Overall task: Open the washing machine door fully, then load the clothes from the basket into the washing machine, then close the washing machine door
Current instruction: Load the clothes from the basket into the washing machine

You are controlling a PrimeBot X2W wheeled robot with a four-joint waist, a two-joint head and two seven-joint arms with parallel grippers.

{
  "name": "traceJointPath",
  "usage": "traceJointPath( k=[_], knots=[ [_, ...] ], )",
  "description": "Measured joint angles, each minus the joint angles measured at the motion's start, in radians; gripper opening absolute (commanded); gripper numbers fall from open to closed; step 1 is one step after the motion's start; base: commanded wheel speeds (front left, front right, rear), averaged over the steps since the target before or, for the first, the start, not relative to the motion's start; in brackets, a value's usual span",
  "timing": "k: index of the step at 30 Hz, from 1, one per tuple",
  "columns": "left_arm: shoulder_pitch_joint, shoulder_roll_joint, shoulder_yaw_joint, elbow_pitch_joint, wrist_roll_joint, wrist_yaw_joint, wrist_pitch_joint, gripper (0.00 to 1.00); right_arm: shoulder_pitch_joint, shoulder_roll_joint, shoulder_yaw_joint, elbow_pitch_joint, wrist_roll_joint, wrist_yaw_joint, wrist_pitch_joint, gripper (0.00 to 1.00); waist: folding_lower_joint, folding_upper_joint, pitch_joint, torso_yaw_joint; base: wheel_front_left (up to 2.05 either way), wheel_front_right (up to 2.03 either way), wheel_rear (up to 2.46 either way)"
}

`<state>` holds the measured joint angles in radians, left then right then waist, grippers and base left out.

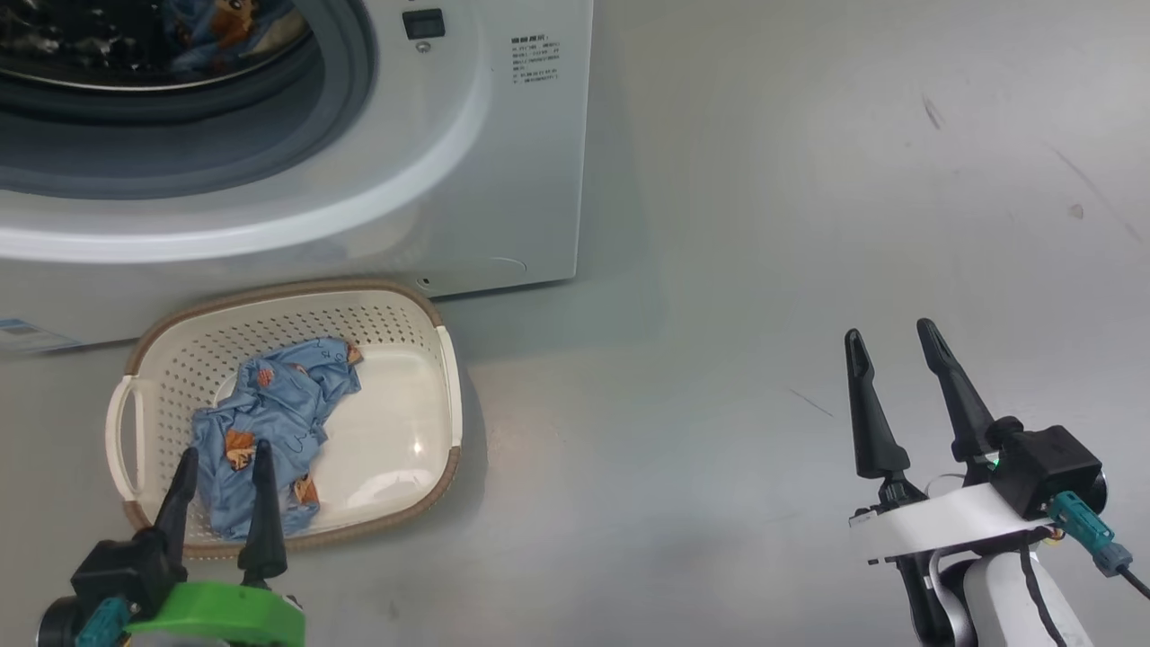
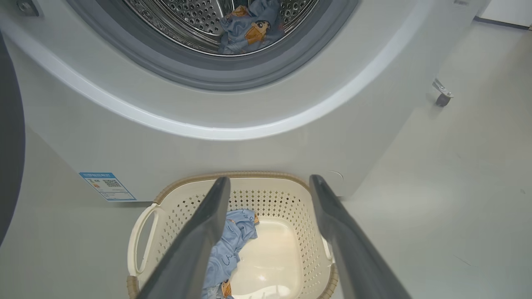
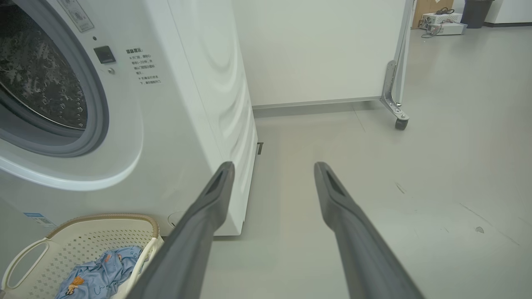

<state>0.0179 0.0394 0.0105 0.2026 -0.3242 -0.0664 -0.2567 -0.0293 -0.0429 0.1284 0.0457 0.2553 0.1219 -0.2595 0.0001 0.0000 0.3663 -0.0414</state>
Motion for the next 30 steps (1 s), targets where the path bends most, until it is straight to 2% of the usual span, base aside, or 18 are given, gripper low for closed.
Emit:
traceJointPath(
  k=[11, 19, 26, 30],
  knots=[
    [-0.177, -0.002, 0.019, 0.092, -0.021, -0.01, 0.0, 1.0, -0.067, -0.001, 0.002, -0.031, 0.001, 0.0, 0.0, 1.0, 0.0001, 0.0, 0.155, -0.01, 0.0, 0.0, 0.0],
    [-0.282, 0.015, 0.044, 0.249, -0.027, -0.009, 0.01, 1.0, -0.107, -0.001, 0.003, -0.052, 0.0, 0.0, 0.0, 1.0, 0.0, 0.0, 0.284, -0.022, 0.0, 0.0, 0.0],
    [-0.413, 0.058, 0.043, 0.319, -0.017, -0.009, 0.05, 1.0, -0.145, -0.002, 0.003, -0.078, 0.0, 0.0, 0.0, 1.0, 0.0, 0.0, 0.385, -0.035, 0.0, 0.0, 0.0],
    [-0.472, 0.105, 0.033, 0.354, 0.011, -0.009, 0.072, 1.0, -0.175, -0.002, 0.002, -0.104, 0.0, 0.0, 0.0, 1.0, 0.0, 0.0, 0.442, -0.041, 0.0, 0.0, 0.0]
  ],
)
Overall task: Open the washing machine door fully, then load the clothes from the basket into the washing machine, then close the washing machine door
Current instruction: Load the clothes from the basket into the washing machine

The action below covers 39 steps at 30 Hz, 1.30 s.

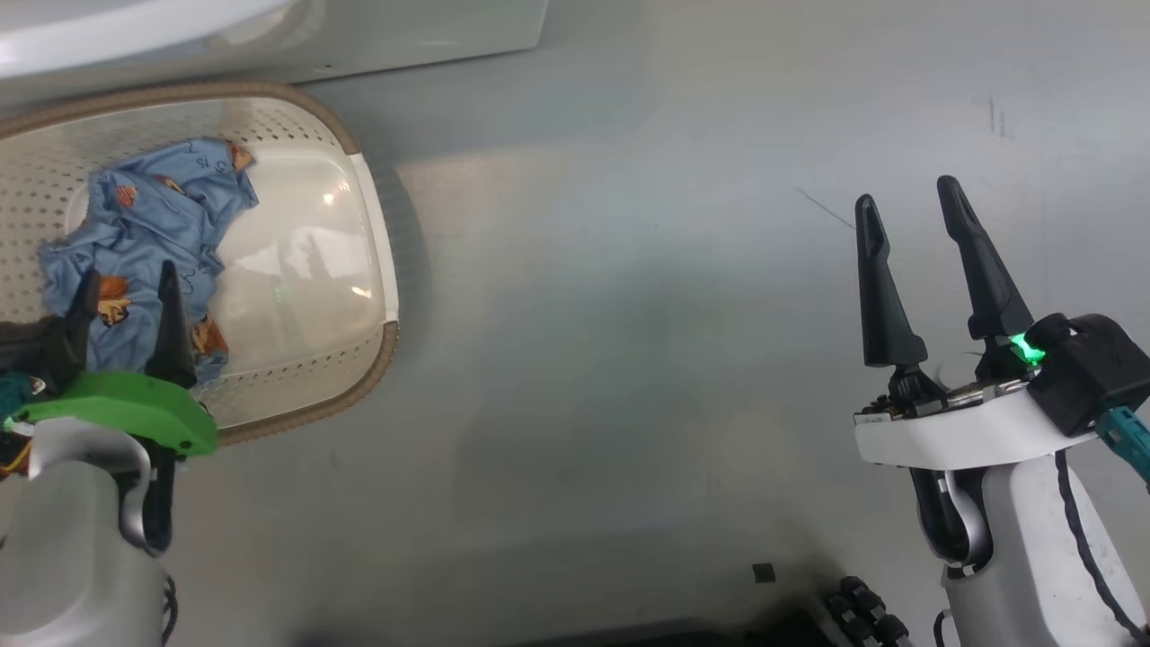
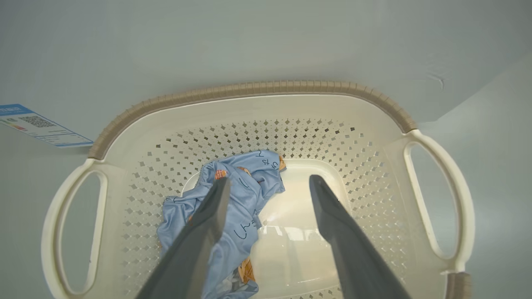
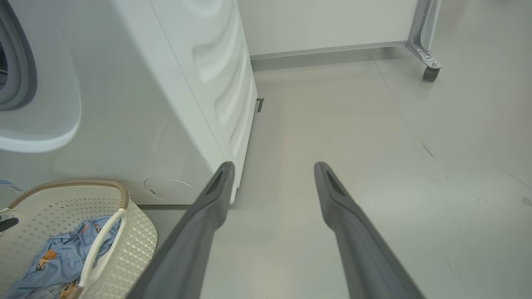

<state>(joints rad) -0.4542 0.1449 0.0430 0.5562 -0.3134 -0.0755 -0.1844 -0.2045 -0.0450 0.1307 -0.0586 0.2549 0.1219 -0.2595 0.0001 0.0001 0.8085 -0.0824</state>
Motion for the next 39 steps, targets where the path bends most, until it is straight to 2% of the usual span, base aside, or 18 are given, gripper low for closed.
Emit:
traceJointPath(
  k=[13, 21, 26, 32, 39],
  knots=[
    [-0.145, 0.042, 0.02, 0.142, 0.022, 0.04, 0.079, 1.0, -0.057, -0.001, 0.014, -0.017, 0.033, 0.0, 0.0, 1.0, 0.0, 0.0, 0.157, -0.025, 0.0, 0.0, 0.0],
    [-0.226, 0.095, 0.024, 0.216, 0.043, 0.09, 0.12, 1.0, -0.074, -0.001, 0.014, -0.016, 0.043, 0.0, 0.0, 1.0, 0.0, 0.0, 0.21, -0.042, 0.0, 0.0, 0.0],
    [-0.26, 0.101, 0.01, 0.261, 0.062, 0.101, 0.168, 1.0, -0.076, -0.001, 0.015, -0.015, 0.045, 0.0, 0.0, 1.0, 0.0, 0.0, 0.219, -0.046, 0.0, 0.0, 0.0],
    [-0.328, 0.151, 0.001, 0.309, 0.087, 0.12, 0.225, 1.0, -0.076, -0.001, 0.033, -0.015, 0.053, 0.0, 0.0, 1.0, -0.0001, 0.0, 0.241, -0.053, 0.0, 0.0, 0.0],
    [-0.405, 0.191, -0.047, 0.374, 0.131, 0.114, 0.291, 1.0, -0.092, -0.001, 0.048, -0.015, 0.062, 0.0, 0.0, 1.0, -0.0001, 0.0, 0.271, -0.065, 0.0, 0.0, 0.0]
  ],
)
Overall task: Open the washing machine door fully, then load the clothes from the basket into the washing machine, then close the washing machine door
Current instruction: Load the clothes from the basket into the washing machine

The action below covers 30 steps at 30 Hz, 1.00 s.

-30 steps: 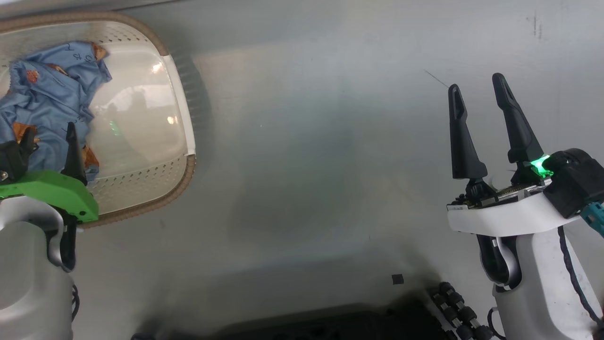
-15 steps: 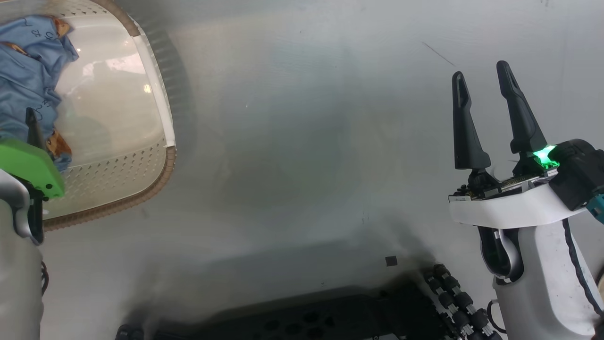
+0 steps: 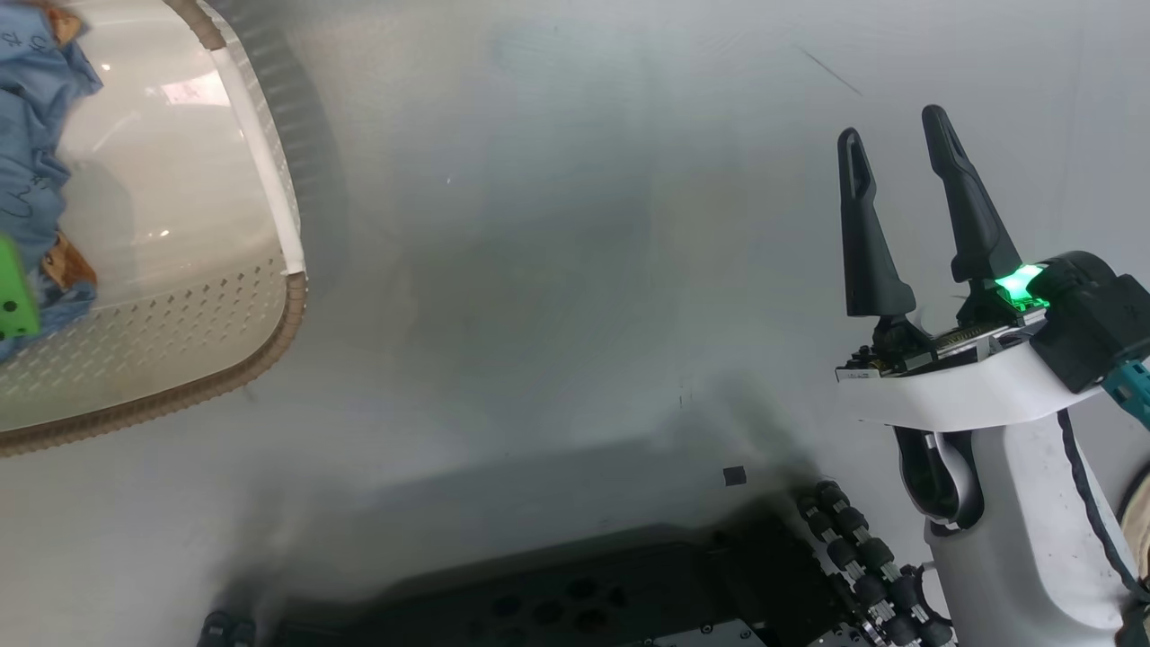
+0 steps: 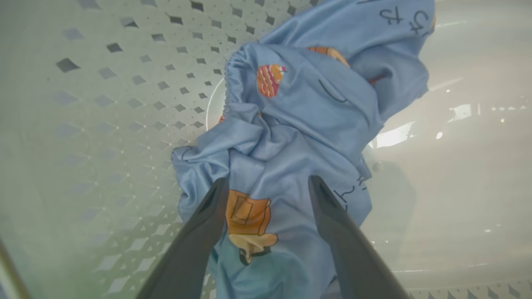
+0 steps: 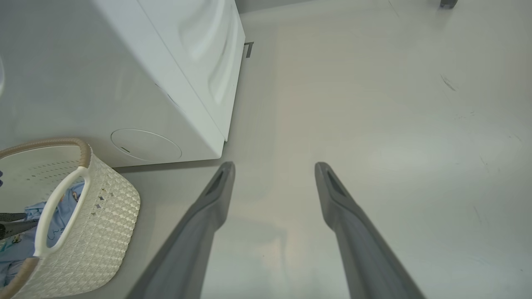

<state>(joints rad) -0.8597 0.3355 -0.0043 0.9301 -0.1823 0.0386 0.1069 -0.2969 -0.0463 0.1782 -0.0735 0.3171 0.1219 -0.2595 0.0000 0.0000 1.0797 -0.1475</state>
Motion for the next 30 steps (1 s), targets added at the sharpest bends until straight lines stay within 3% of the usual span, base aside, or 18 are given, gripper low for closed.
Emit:
traceJointPath(
  k=[6, 19, 20, 21, 23, 30],
  knots=[
    [-0.047, 0.034, -0.05, 0.065, 0.057, -0.005, 0.067, 1.0, -0.02, 0.0, 0.021, 0.0, 0.017, 0.0, 0.0, 1.0, 0.0, 0.0, 0.024, -0.016, 0.0, 0.0, 0.0],
    [-0.131, 0.036, -0.088, 0.149, 0.096, -0.013, 0.105, 1.0, -0.023, 0.0, 0.028, 0.01, 0.036, 0.0, 0.0, 1.0, 0.0, 0.0, 0.046, -0.042, 0.0, 0.0, 0.0],
    [-0.133, 0.035, -0.085, 0.156, 0.095, -0.013, 0.104, 0.87, -0.023, 0.0, 0.028, 0.01, 0.039, 0.0, 0.0, 1.0, 0.0, 0.0, 0.047, -0.043, 0.0, 0.0, 0.0],
    [-0.135, 0.034, -0.081, 0.161, 0.093, -0.013, 0.104, 0.49, -0.023, 0.0, 0.028, 0.011, 0.041, 0.0, 0.0, 1.0, 0.0, 0.0, 0.048, -0.044, 0.0, 0.0, 0.0],
    [-0.139, 0.032, -0.077, 0.169, 0.09, -0.015, 0.104, 0.0, -0.023, 0.0, 0.028, 0.012, 0.044, -0.001, 0.0, 1.0, 0.0, 0.0, 0.05, -0.046, 0.0, 0.0, 0.0],
    [-0.144, 0.028, -0.074, 0.183, 0.084, -0.015, 0.056, 0.0, -0.028, 0.0, 0.028, 0.014, 0.051, -0.001, 0.0, 1.0, 0.0, 0.0, 0.052, -0.05, 0.0, 0.0, 0.0]
  ],
)
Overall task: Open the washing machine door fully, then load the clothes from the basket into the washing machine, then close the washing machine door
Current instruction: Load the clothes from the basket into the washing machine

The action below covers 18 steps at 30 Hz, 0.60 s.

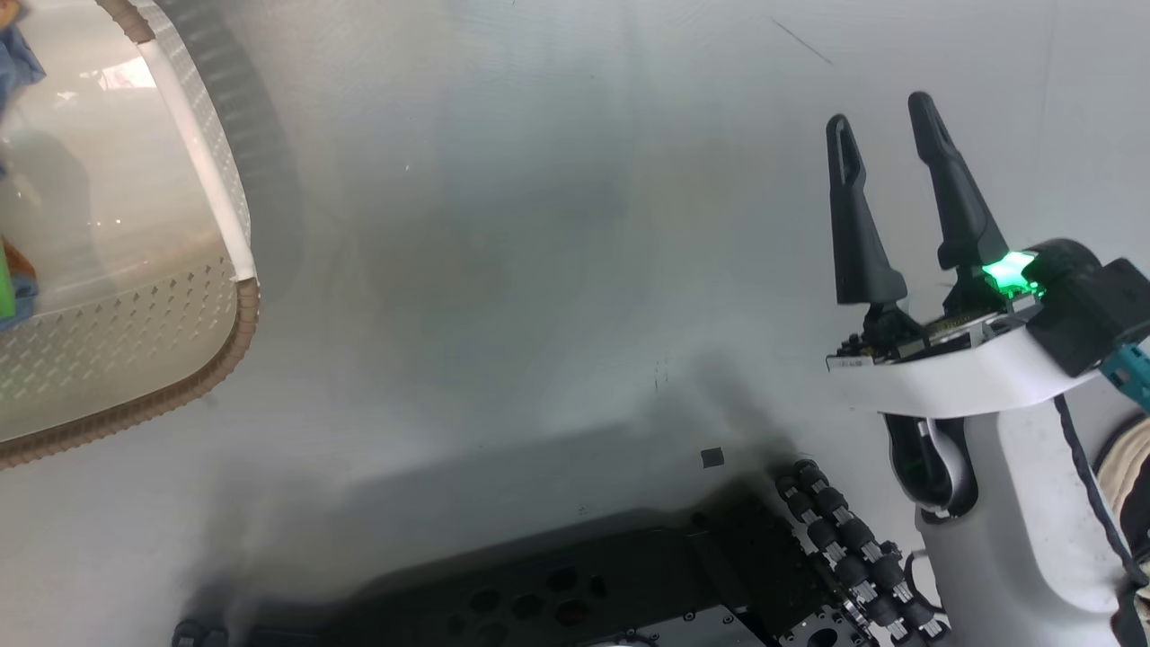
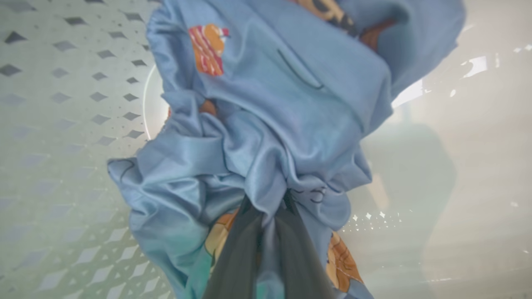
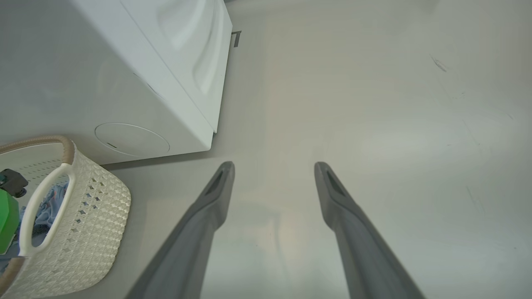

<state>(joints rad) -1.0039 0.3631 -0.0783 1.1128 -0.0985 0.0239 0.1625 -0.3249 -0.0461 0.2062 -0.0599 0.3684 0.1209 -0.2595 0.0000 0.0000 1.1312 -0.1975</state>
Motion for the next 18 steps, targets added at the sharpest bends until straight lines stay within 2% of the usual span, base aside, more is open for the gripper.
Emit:
traceJointPath(
  k=[5, 18],
  knots=[
    [0.0, -0.008, 0.013, 0.006, -0.009, 0.0, -0.071, 0.0, -0.045, 0.0, -0.006, 0.0, 0.004, 0.0, 0.0, 1.0, 0.0, 0.0, -0.013, -0.003, 0.0, 0.0, 0.0],
    [0.077, -0.099, 0.074, 0.049, -0.106, -0.031, -0.3, 0.0, -0.062, 0.0, -0.053, 0.032, -0.019, 0.0, 0.0, 1.0, 0.0, 0.0, -0.127, 0.027, 0.0, 0.0, 0.0]
  ],
)
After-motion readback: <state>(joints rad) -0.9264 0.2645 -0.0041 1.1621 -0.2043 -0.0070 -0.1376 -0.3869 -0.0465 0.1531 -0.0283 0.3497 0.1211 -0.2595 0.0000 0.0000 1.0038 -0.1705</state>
